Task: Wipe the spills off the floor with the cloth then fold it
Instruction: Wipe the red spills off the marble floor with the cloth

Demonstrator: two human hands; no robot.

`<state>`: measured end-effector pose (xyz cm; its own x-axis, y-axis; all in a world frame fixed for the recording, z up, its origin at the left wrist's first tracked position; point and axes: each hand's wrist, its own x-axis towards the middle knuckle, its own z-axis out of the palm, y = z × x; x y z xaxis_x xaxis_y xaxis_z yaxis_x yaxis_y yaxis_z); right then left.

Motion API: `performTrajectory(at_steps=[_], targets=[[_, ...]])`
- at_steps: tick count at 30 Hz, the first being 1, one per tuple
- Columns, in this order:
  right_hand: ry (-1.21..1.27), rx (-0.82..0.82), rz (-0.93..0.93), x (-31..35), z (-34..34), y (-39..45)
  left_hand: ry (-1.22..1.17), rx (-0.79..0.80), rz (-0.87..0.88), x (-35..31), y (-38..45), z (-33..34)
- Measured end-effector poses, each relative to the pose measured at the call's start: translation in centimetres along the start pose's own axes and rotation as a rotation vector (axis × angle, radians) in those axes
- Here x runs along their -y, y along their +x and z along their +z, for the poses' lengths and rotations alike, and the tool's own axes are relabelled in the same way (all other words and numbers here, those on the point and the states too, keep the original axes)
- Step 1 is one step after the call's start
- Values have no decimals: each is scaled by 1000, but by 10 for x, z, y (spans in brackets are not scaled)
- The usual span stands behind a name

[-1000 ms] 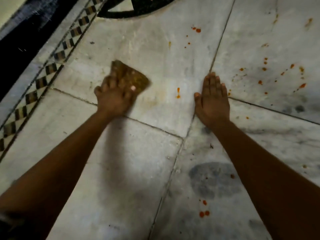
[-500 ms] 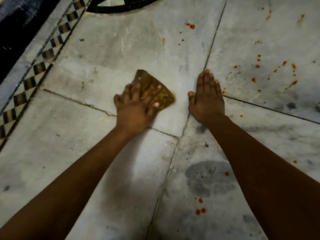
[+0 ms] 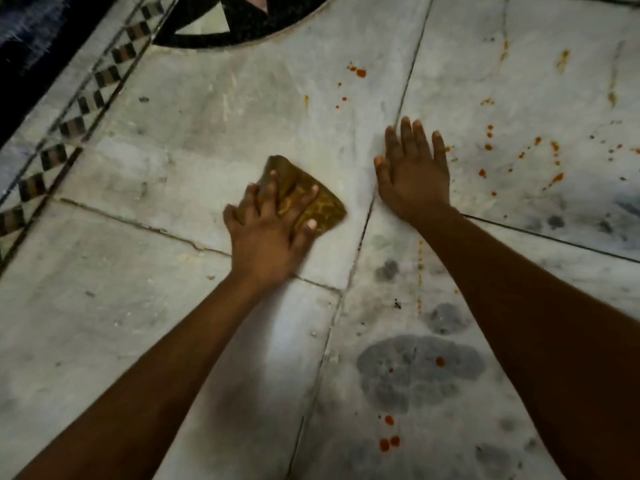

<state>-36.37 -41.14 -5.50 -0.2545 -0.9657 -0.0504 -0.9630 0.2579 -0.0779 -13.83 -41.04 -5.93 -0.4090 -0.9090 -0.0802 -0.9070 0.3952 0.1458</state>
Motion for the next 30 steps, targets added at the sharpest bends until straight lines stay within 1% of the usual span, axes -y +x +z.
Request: performTrajectory(at_steps=[2,4,6,8,11,12,13,15,18,19,21,23,26,28,30], targets=[[-8,34,71,3,1,23,-16,-13,-123,7,36,-5],[30,53,139,8,5,43,-111,-3,-258,0,85,-12],[93,69,205,12,12,58,-174,40,-295,-20,122,-16],[121,-2,226,13,20,62,-126,69,-172,-35,128,-13],[110,-102,210,14,27,62,-7,5,115,-20,105,-3],[107,-112,207,14,28,60,8,-15,165,-10,99,-3],[114,-119,209,13,28,63,19,-14,168,0,103,-7],[122,-133,221,14,28,60,15,3,73,13,125,-11],[130,-142,224,17,29,59,-69,43,-167,9,191,-22],[127,-143,229,17,30,60,-99,48,-214,1,215,-26],[124,-160,242,16,31,62,-149,81,-226,-22,260,-28],[125,-176,249,16,31,63,-165,116,-159,-50,286,-26],[124,-167,252,17,31,62,-142,142,3,-72,285,-23],[126,-176,253,17,30,63,-65,132,142,-61,265,-22],[128,-182,260,17,30,63,9,111,255,-35,243,-20]])
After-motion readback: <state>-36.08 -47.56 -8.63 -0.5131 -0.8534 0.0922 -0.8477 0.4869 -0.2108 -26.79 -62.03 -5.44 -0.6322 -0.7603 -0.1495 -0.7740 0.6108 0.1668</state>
